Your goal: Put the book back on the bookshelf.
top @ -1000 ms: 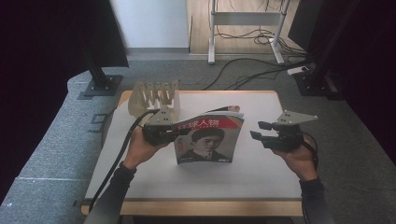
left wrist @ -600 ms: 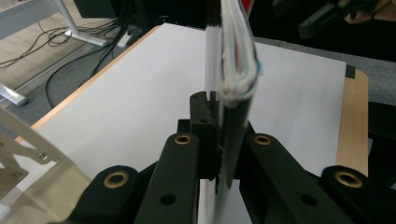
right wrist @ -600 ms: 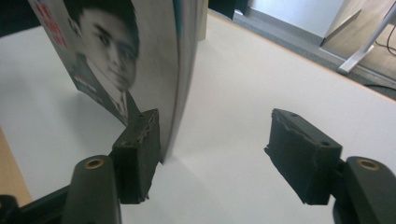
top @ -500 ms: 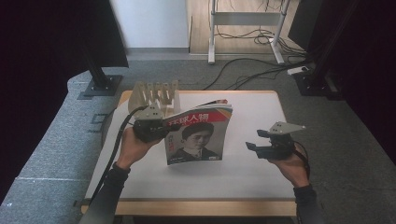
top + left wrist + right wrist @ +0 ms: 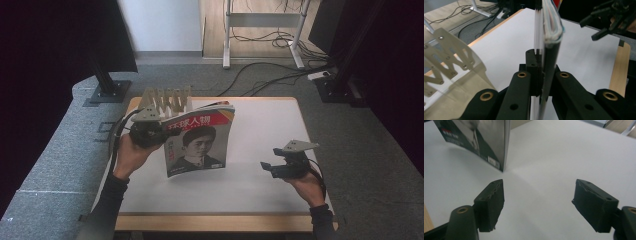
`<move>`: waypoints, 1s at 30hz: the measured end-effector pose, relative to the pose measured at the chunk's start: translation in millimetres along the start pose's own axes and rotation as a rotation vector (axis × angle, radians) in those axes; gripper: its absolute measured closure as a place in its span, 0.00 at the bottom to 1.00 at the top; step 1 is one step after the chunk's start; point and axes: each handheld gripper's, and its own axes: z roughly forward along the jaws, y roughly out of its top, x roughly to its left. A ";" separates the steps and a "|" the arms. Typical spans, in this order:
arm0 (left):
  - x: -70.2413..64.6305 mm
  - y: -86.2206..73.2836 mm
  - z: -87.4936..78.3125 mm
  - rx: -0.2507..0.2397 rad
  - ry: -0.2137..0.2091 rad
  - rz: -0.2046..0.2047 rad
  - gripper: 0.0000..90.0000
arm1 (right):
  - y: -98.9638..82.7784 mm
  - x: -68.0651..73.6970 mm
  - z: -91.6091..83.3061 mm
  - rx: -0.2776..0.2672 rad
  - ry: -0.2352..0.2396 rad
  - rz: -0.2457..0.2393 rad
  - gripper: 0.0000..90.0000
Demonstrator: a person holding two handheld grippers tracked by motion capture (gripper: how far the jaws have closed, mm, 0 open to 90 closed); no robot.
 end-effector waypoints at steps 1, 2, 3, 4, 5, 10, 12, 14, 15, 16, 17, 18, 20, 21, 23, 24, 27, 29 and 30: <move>1.5 -0.2 -2.2 -0.002 0.005 -0.005 0.97 | -2.7 0.2 2.0 0.007 0.003 0.003 0.25; 3.1 -0.4 -4.5 -0.004 0.011 -0.011 0.97 | -8.3 0.0 6.3 0.019 0.004 0.005 0.24; 4.7 -0.6 -6.8 -0.005 0.016 -0.014 0.97 | -8.3 0.0 6.3 0.019 0.004 0.005 0.24; 6.2 -0.9 -9.0 -0.006 0.022 -0.020 0.97 | -11.1 -0.1 8.3 0.027 0.005 0.006 0.23; 8.3 -1.5 -11.5 -0.009 0.029 -0.027 0.97 | -13.8 0.1 10.2 0.032 0.003 0.008 0.22; 16.8 -5.0 -21.4 -0.020 0.057 -0.062 0.97 | -27.5 -0.2 18.7 0.054 -0.004 0.022 0.17; 21.0 -7.1 -25.3 -0.025 0.067 -0.079 0.97 | -33.6 -0.7 22.1 0.066 -0.013 0.026 0.15; 25.5 -9.2 -29.3 -0.027 0.081 -0.098 0.97 | -38.0 -0.7 24.3 0.072 -0.019 0.036 0.15; 27.5 -10.2 -31.4 -0.027 0.089 -0.103 0.97 | -40.4 -0.9 25.6 0.077 -0.024 0.038 0.15; 29.3 -11.2 -33.5 -0.028 0.095 -0.109 0.97 | -42.6 -1.0 26.7 0.081 -0.032 0.037 0.15; 30.8 -12.1 -35.6 -0.030 0.102 -0.115 0.97 | -44.7 -1.1 27.8 0.086 -0.039 0.038 0.15; 32.2 -13.0 -37.8 -0.031 0.106 -0.119 0.97 | -46.8 -1.4 28.8 0.091 -0.043 0.037 0.14; 34.4 -14.6 -42.4 -0.037 0.119 -0.126 0.97 | -50.7 -1.7 30.5 0.093 -0.052 0.043 0.14; 35.5 -15.2 -45.0 -0.038 0.124 -0.130 0.97 | -54.3 -2.3 31.8 0.098 -0.059 0.041 0.13; 37.3 -16.9 -50.9 -0.045 0.138 -0.140 0.97 | -56.2 -2.0 32.6 0.097 -0.066 0.046 0.13; 37.7 -17.4 -52.8 -0.046 0.144 -0.142 0.97 | -58.4 -2.3 33.3 0.099 -0.073 0.047 0.13; 39.4 -19.1 -60.3 -0.042 0.168 -0.151 0.97 | -63.4 -3.3 34.9 0.106 -0.081 0.056 0.12; 40.8 -20.7 -65.8 -0.040 0.187 -0.156 0.97 | -66.5 -4.2 36.0 0.111 -0.090 0.056 0.12; 41.5 -21.3 -67.7 -0.039 0.192 -0.160 0.97 | -68.2 -4.5 36.3 0.115 -0.091 0.059 0.13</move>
